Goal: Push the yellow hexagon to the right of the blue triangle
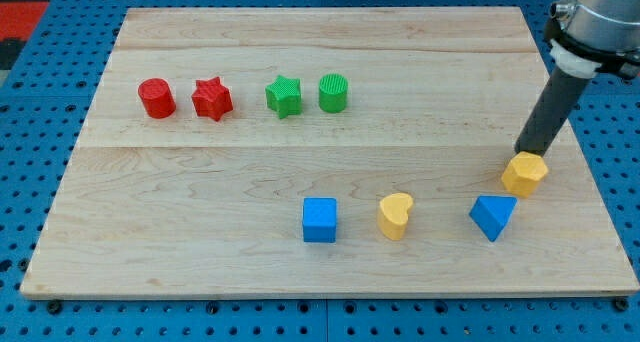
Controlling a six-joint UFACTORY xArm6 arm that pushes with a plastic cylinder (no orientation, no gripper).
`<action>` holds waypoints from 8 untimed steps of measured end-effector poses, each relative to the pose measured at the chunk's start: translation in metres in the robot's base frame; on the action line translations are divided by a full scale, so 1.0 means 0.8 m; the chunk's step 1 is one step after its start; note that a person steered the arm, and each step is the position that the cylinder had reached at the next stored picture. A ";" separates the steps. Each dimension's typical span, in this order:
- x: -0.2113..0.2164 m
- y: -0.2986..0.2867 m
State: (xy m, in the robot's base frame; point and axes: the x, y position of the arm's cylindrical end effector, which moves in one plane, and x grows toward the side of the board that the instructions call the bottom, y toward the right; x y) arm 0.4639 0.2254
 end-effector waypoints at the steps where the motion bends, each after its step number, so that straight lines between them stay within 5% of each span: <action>1: 0.008 -0.017; 8: 0.029 -0.071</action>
State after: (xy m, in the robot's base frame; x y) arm 0.4868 0.1683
